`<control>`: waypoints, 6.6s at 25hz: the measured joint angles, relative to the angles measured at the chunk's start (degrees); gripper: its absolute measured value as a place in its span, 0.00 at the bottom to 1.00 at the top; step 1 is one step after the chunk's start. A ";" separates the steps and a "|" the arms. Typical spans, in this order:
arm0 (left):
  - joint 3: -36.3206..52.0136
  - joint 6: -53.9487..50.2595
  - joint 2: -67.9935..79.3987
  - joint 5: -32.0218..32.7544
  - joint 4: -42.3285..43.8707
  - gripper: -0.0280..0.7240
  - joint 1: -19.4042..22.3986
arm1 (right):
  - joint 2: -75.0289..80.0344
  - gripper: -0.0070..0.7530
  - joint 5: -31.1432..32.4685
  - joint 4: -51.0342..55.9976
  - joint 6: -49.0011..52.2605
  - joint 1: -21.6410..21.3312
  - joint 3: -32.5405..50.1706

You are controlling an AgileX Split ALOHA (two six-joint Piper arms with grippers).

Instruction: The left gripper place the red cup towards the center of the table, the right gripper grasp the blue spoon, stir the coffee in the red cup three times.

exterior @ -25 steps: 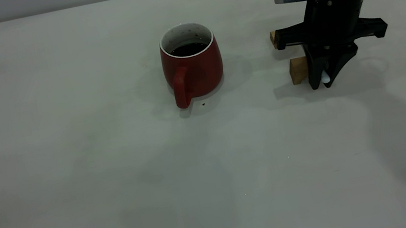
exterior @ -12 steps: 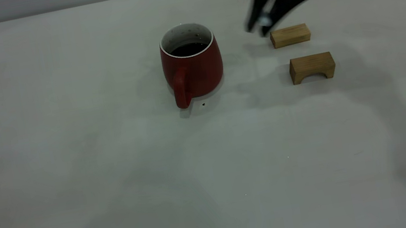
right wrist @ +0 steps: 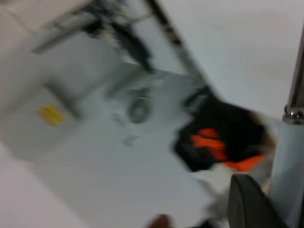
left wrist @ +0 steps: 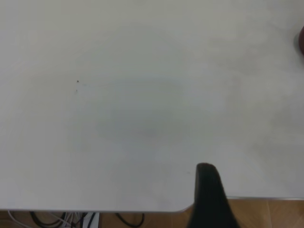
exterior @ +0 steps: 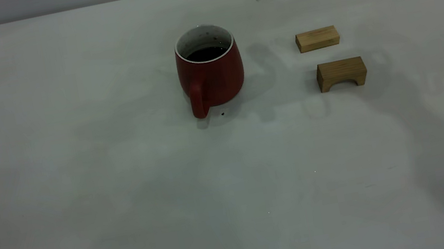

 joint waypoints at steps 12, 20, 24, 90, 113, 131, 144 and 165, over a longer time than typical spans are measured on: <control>0.00 0.00 0.00 0.00 0.00 0.77 0.00 | 0.13 0.19 0.18 7.40 39.64 2.57 0.05; 0.00 0.00 -0.05 0.00 0.00 0.77 0.00 | 9.85 0.19 1.11 7.76 42.46 1.37 -6.43; 0.00 0.00 -0.05 0.00 0.00 0.77 0.00 | 14.37 0.19 1.06 7.76 42.46 -0.65 -6.94; 0.00 0.00 -0.05 0.00 0.00 0.77 0.00 | 19.53 0.19 -2.58 7.92 42.70 -2.02 -12.09; 0.00 0.00 -0.05 0.00 0.00 0.77 0.00 | 18.86 0.37 1.16 8.28 37.37 -0.79 -8.88; 0.00 0.00 -0.05 0.00 0.00 0.77 0.00 | 4.79 0.51 -13.40 -55.69 7.51 -0.74 -8.88; 0.00 0.00 -0.05 0.00 0.00 0.77 0.00 | -17.38 0.29 5.52 -95.61 7.47 -0.74 -7.88; 0.00 0.00 -0.05 0.00 0.00 0.77 0.00 | -86.34 0.31 7.40 -101.46 19.94 -2.23 13.08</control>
